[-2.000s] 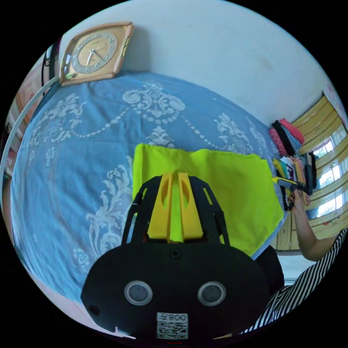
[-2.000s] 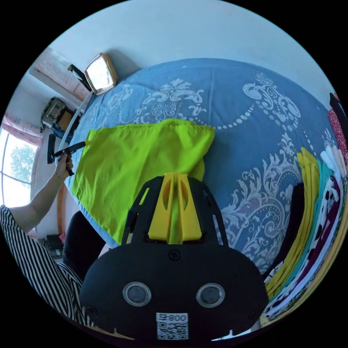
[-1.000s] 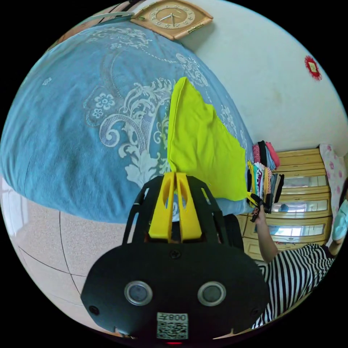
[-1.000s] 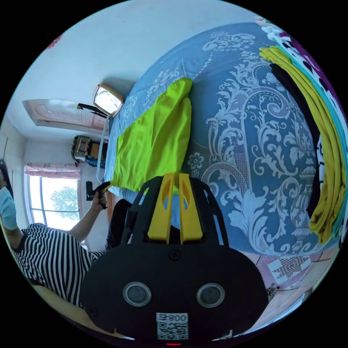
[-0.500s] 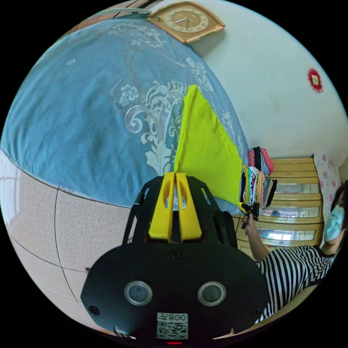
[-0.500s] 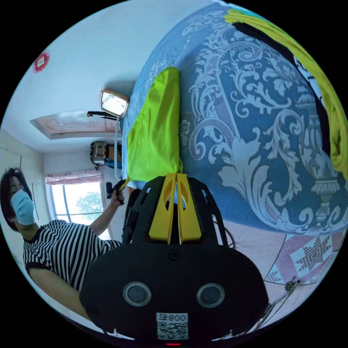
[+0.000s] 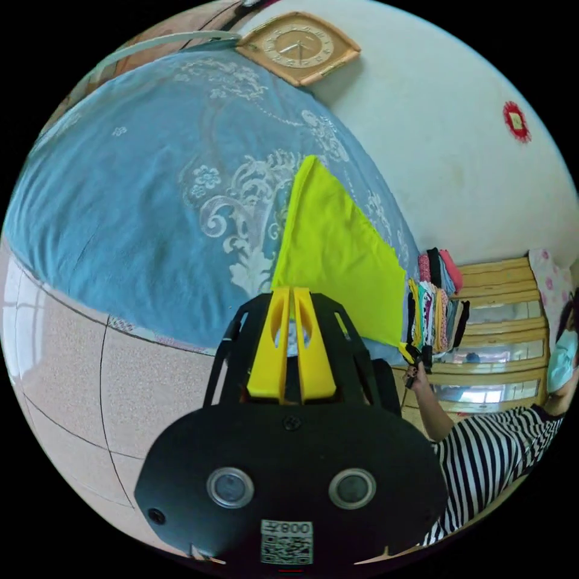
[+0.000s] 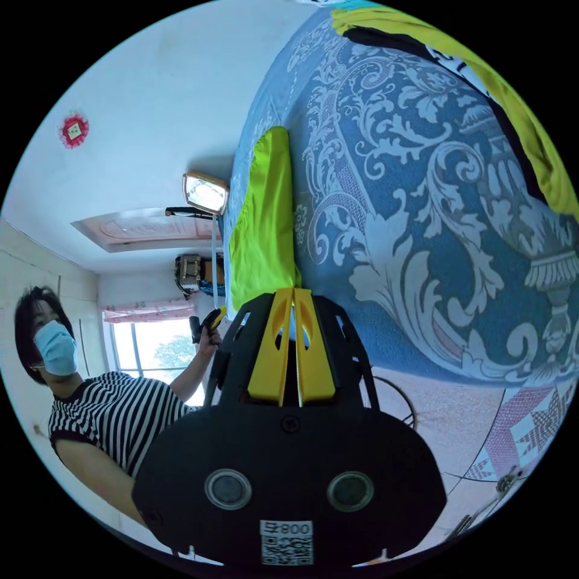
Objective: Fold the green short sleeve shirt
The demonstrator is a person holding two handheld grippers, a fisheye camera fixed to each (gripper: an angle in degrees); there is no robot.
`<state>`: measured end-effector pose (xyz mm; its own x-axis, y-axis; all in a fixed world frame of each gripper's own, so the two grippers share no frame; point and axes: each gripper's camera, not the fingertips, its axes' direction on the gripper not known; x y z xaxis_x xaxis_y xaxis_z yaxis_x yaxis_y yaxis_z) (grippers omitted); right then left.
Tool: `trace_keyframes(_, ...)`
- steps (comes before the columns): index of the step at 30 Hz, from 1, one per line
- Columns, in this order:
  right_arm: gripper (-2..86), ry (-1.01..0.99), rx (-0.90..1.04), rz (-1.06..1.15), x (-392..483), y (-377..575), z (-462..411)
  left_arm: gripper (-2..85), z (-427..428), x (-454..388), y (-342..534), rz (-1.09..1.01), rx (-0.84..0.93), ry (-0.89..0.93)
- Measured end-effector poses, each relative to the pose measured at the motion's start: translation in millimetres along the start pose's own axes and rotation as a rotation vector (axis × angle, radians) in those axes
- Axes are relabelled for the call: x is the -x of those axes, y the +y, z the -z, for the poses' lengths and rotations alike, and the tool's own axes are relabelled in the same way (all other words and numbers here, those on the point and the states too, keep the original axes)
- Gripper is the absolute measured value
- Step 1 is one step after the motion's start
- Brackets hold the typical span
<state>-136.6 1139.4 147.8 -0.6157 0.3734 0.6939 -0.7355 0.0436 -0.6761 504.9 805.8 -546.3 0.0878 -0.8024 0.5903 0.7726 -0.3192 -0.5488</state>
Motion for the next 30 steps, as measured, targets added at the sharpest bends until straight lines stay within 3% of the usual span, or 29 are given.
trace_keyframes(4, 0.8, -0.024, -0.023, -0.012, -7.2, 4.8, -3.6, 3.3, -51.7, -62.3, 10.1, -0.203, 0.069, 0.069)
trace_keyframes(11, 5.5, 0.04, -0.114, 0.025, 5.2, 10.6, 4.0, 7.0, -203.3, -212.8, 62.2, -0.667, 0.35, 0.198)
trace_keyframes(19, 3.5, 0.077, 0.038, 0.006, 7.7, -8.1, -36.2, 8.4, -317.2, -307.4, 136.9, -0.922, 0.492, 0.206)
trace_keyframes(25, 1.5, -0.076, 0.0, 0.027, 21.0, -16.7, -40.7, 10.5, -377.6, -362.2, 181.9, -1.091, 0.463, 0.115)
trace_keyframes(30, 1.7, -0.107, 0.017, 0.08, 51.2, -31.0, -45.9, 8.2, -431.1, -412.4, 219.9, -1.269, 0.385, -0.096)
